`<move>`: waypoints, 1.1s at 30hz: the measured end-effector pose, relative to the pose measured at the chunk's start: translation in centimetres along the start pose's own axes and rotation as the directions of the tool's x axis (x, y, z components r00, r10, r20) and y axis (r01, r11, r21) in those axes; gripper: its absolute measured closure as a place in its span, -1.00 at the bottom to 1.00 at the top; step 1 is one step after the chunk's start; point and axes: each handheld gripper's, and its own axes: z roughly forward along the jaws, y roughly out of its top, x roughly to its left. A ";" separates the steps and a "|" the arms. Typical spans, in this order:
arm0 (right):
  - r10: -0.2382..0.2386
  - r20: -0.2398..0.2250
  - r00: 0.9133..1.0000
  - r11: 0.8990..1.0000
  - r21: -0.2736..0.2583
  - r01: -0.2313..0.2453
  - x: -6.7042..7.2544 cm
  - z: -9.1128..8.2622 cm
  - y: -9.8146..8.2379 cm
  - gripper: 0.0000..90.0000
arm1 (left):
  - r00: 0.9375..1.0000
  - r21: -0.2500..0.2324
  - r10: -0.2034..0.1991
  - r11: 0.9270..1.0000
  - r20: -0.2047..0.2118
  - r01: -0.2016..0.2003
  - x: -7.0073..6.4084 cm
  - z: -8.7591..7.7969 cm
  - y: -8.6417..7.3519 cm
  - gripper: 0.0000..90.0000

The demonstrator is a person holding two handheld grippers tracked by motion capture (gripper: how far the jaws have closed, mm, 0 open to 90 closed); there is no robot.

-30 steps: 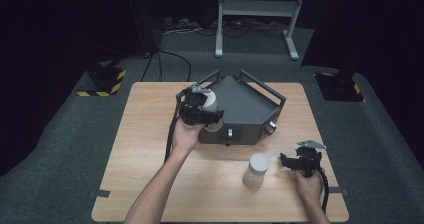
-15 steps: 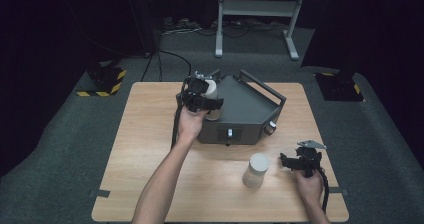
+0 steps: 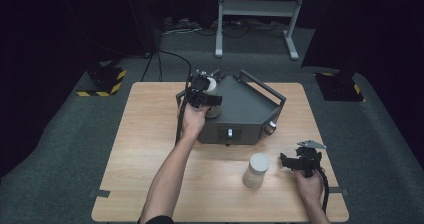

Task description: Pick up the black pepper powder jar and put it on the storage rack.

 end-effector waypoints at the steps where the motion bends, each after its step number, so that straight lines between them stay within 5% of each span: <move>1: 0.000 0.000 1.000 1.000 0.000 0.000 0.0 0.0 0.0 -0.92 | 1.000 0.005 0.003 1.000 -0.002 -0.003 0.0 0.1 0.0 -0.30; 12: -0.001 -0.001 1.000 1.000 -0.001 0.001 0.0 0.0 0.0 -0.91 | 1.000 0.004 0.003 1.000 0.012 -0.003 0.3 0.5 0.1 -0.30; 16: -0.001 -0.001 1.000 1.000 -0.001 0.001 0.0 0.0 0.0 -0.91 | 0.999 0.000 0.048 0.999 0.012 -0.048 -0.1 0.6 -0.3 -0.31; 29: -0.004 -0.001 1.000 1.000 0.000 0.004 0.0 0.0 0.0 -0.91 | 0.999 -0.018 0.040 0.999 0.015 -0.040 0.0 0.6 -0.8 -0.32; 33: -0.003 -0.001 1.000 1.000 -0.001 0.003 0.0 0.0 0.0 -0.91 | 0.999 -0.020 0.041 0.999 0.007 -0.041 0.0 0.6 -1.0 -0.58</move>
